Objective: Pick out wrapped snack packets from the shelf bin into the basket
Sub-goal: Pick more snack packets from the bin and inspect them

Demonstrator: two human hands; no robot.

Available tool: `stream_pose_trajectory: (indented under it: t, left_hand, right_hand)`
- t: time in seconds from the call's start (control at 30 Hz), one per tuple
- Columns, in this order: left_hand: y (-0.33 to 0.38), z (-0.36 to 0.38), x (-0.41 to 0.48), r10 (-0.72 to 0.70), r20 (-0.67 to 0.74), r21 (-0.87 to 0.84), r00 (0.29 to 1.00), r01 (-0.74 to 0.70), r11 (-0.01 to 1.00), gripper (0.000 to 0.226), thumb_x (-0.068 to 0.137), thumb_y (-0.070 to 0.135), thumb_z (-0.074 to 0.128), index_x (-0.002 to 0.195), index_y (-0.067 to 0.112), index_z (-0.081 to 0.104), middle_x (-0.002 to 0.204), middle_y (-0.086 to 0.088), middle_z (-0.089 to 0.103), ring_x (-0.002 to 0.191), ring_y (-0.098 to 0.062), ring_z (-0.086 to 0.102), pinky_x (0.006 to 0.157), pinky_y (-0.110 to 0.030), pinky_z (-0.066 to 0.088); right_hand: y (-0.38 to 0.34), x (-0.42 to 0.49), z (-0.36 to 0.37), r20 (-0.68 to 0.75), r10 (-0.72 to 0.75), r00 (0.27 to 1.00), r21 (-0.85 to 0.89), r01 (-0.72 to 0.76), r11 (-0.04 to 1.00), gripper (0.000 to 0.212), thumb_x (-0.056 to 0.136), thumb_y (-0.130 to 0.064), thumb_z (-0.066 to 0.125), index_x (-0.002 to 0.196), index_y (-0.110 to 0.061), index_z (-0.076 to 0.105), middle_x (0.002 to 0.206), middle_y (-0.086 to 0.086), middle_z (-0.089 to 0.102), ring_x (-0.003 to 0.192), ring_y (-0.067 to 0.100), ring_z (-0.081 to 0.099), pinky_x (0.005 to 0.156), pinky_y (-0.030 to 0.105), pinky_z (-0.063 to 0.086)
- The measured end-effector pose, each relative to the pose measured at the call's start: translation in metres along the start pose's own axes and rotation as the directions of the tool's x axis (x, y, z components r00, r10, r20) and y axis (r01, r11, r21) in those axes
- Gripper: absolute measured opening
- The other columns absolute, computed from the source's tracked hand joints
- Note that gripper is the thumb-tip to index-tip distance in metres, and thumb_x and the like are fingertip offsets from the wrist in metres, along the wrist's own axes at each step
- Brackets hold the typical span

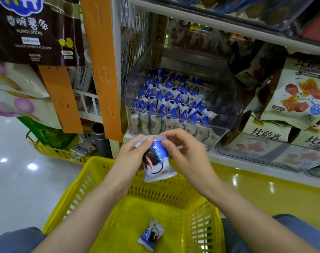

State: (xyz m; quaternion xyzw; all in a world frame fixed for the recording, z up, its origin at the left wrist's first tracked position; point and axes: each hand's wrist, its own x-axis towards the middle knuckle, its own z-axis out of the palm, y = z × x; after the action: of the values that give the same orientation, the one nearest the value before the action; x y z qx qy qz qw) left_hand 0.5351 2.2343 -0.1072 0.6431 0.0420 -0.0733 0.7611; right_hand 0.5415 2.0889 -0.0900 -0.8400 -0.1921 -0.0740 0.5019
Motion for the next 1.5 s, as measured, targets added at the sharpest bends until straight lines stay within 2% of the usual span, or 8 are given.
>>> stream_pose_trajectory:
  t: [0.13,0.43,0.57,0.73,0.9,1.1,1.37,1.5]
  left_hand:
    - [0.004,-0.003,0.001,0.023,-0.123,-0.053,0.992,-0.029,0.998,0.026,0.094,0.033,0.049,0.094,0.010,0.061,0.079,-0.008,0.069,0.066,-0.013,0.064,0.062,-0.029,0.050]
    - [0.021,0.000,0.004,0.336,-0.140,0.232,0.931,-0.299,0.926,0.027,0.095,0.024,0.044,0.075,0.009,0.052,0.059,0.005,0.054,0.053,-0.006,0.048,0.047,-0.016,0.037]
    - [0.045,-0.001,0.011,0.557,-0.073,0.448,0.827,-0.471,0.760,0.015,0.096,0.026,0.043,0.092,0.021,0.056,0.085,0.007,0.058,0.075,0.001,0.051,0.062,-0.011,0.040]
    - [0.063,-0.005,0.039,0.607,0.205,0.832,0.768,-0.463,0.305,0.032,0.097,0.035,0.038,0.120,0.017,0.051,0.113,0.004,0.055,0.107,-0.013,0.047,0.088,-0.023,0.032]
    - [0.050,-0.012,0.055,0.473,0.297,0.918,0.829,-0.384,0.096,0.038,0.097,0.041,0.028,0.111,0.021,0.057,0.110,0.003,0.062,0.104,-0.017,0.053,0.091,-0.030,0.031]
    - [0.042,-0.016,0.059,0.506,0.326,0.902,0.798,-0.423,0.086,0.037,0.097,0.040,0.029,0.101,0.021,0.061,0.099,0.004,0.065,0.095,-0.016,0.055,0.091,-0.030,0.032]
    - [0.039,-0.016,0.061,0.522,0.324,0.898,0.789,-0.429,0.091,0.040,0.097,0.039,0.026,0.105,0.021,0.060,0.102,0.004,0.065,0.097,-0.015,0.054,0.092,-0.028,0.030]
    - [0.039,-0.016,0.061,0.520,0.327,0.899,0.789,-0.429,0.086,0.040,0.098,0.039,0.026,0.107,0.020,0.060,0.103,0.004,0.064,0.098,-0.015,0.054,0.093,-0.029,0.029]
  right_hand:
    - [-0.002,0.001,0.006,0.156,0.224,0.962,0.084,-0.239,0.967,0.022,0.083,-0.021,0.067,0.100,-0.030,0.058,0.087,-0.019,0.063,0.077,0.000,0.058,0.073,0.014,0.049]
    - [-0.018,0.006,-0.016,0.388,0.348,0.853,0.257,-0.463,0.848,0.014,0.087,-0.013,0.059,0.099,-0.015,0.066,0.095,0.001,0.071,0.081,0.004,0.063,0.070,0.012,0.048]
    - [-0.026,0.021,-0.046,0.161,0.344,0.925,0.240,-0.375,0.895,0.032,0.078,-0.035,0.062,0.105,-0.018,0.065,0.097,-0.004,0.073,0.088,0.004,0.066,0.068,0.011,0.049]
    - [-0.024,0.078,-0.083,-0.278,0.187,0.942,-0.060,-0.212,0.976,0.014,0.085,-0.025,0.063,0.098,-0.020,0.060,0.086,-0.010,0.068,0.076,0.000,0.063,0.061,0.007,0.046]
    - [-0.003,0.134,-0.096,-0.311,0.076,0.947,-0.643,-0.269,0.717,0.027,0.091,-0.024,0.058,0.110,-0.006,0.061,0.096,0.007,0.061,0.089,0.020,0.058,0.069,0.021,0.037]
    - [0.020,0.162,-0.089,-0.254,0.317,0.914,-0.878,-0.355,0.320,0.022,0.094,-0.021,0.052,0.092,0.000,0.060,0.096,0.018,0.064,0.085,0.030,0.060,0.063,0.031,0.040]
    - [0.033,0.170,-0.078,-0.289,0.425,0.858,-0.907,-0.387,0.164,0.016,0.083,-0.004,0.063,0.099,-0.003,0.063,0.103,0.015,0.064,0.095,0.027,0.061,0.069,0.030,0.045]
    - [0.045,0.171,-0.076,-0.258,0.441,0.859,-0.890,-0.389,0.237,0.011,0.090,-0.008,0.056,0.097,0.000,0.060,0.104,0.017,0.062,0.088,0.027,0.058,0.067,0.029,0.041]
